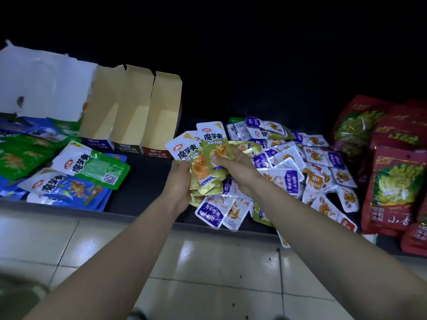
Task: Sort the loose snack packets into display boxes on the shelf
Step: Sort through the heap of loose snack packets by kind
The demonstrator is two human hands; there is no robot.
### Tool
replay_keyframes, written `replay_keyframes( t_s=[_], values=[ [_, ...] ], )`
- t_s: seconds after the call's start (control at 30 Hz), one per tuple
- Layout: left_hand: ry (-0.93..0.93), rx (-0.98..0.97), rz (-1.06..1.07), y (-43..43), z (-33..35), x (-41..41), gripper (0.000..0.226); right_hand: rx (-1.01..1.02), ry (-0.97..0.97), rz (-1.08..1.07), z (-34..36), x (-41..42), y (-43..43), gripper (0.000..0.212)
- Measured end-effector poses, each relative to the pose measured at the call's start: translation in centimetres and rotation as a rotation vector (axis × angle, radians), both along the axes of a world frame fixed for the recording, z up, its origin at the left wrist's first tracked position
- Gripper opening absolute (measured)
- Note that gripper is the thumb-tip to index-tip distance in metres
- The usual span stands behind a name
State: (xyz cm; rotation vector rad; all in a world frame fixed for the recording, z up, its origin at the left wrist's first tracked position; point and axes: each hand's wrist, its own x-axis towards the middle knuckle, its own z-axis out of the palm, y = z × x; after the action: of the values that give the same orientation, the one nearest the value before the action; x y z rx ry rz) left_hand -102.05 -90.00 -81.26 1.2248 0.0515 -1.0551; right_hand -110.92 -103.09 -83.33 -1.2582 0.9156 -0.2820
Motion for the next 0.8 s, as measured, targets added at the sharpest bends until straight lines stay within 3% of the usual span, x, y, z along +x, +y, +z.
replay_keyframes(
  t_s=[0.17, 0.23, 0.37, 0.5, 0.6, 0.73, 0.8],
  values=[
    [0.008, 0.015, 0.064, 0.4, -0.4, -0.4, 0.033, 0.068, 0.013, 0.087, 0.6, -0.6, 1.4, 0.113],
    [0.054, -0.015, 0.021, 0.6, -0.1, -0.4, 0.026, 0.079, 0.029, 0.118, 0.1, -1.0, 1.4, 0.122],
    [0.196, -0.080, -0.042, 1.2, 0.2, -0.1, 0.031, 0.069, 0.013, 0.094, 0.1, -1.5, 2.0, 0.096],
    [0.068, -0.117, -0.031, 1.7, 0.3, -0.3, 0.040, 0.088, 0.000, 0.138, 1.2, -1.3, 3.0, 0.060],
    [0.010, -0.077, -0.014, 2.1, 0.2, -0.2, 0.044, 0.062, 0.009, 0.204, 1.5, -1.3, 3.2, 0.068],
    [0.013, 0.015, 0.035, 2.9, 0.0, 0.3, 0.037, 0.006, 0.051, 0.184, 1.5, -1.4, 2.9, 0.016],
    [0.028, 0.025, 0.068, 3.4, 0.0, 0.4, 0.033, 0.020, 0.055, 0.146, 1.6, -1.4, 3.1, 0.032]
  ],
)
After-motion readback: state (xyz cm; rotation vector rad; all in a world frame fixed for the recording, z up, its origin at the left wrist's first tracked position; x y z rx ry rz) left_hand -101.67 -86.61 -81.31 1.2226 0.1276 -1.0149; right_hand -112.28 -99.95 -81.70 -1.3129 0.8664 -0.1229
